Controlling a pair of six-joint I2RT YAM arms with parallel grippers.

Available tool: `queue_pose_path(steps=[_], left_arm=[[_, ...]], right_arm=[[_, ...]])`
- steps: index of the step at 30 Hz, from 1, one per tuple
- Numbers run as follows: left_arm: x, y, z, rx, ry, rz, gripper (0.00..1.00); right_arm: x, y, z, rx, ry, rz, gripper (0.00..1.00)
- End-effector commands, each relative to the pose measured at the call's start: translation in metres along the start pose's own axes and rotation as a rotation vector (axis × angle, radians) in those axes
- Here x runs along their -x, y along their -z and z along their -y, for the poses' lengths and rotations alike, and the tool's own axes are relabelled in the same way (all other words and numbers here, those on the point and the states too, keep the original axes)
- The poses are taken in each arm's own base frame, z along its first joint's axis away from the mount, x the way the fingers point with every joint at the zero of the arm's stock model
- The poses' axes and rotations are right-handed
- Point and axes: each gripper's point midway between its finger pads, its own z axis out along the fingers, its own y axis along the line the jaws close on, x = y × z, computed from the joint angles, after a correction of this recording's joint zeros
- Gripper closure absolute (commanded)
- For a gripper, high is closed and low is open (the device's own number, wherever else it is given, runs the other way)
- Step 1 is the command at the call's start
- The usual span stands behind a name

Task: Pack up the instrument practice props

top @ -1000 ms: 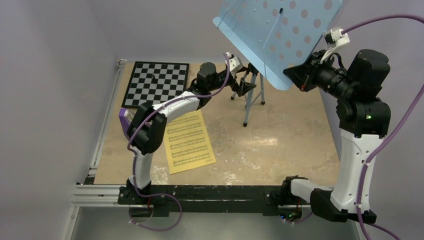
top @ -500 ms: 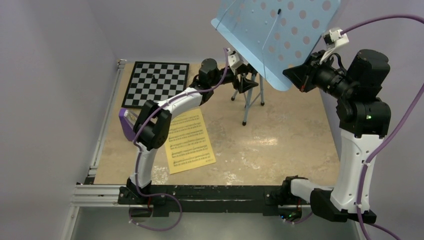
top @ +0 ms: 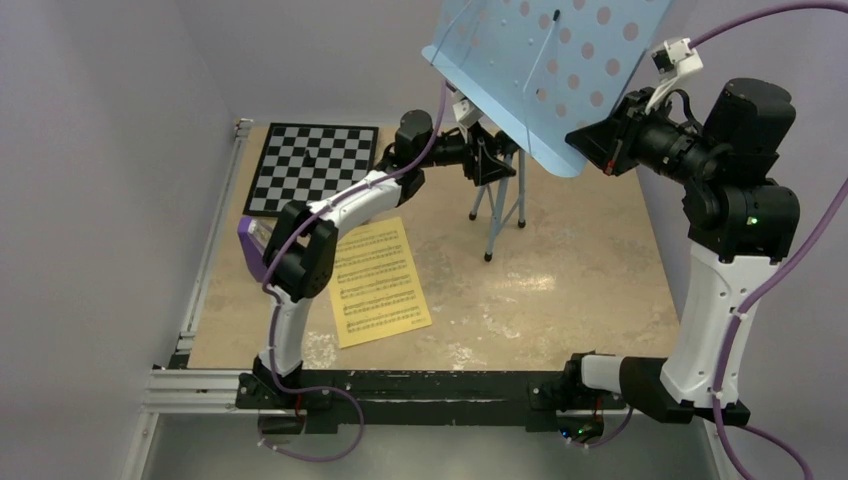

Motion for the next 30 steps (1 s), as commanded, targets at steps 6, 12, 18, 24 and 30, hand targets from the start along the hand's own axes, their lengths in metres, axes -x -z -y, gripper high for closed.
queue_pose_path(steps=[6,12,18,24,30], left_arm=[[0.082,0.024,0.085,-0.088,0.124,0.036,1.0],[0.091,0.029,0.096,-0.051,0.213,0.003,1.0],[0.054,0.04,0.088,0.066,0.351,-0.095,1.0],[0.031,0.048,0.068,0.212,0.419,-0.126,1.0],[0.009,0.047,0.056,0.32,0.526,-0.18,1.0]], right_arm=[[0.065,0.027,-0.02,-0.023,0.183,0.245,1.0],[0.086,0.025,-0.001,-0.117,0.173,0.315,1.0],[0.062,0.004,0.04,-0.231,0.087,0.244,1.0],[0.015,-0.021,0.078,-0.272,-0.031,0.135,1.0],[-0.011,-0.039,0.125,-0.338,-0.128,0.07,1.0]])
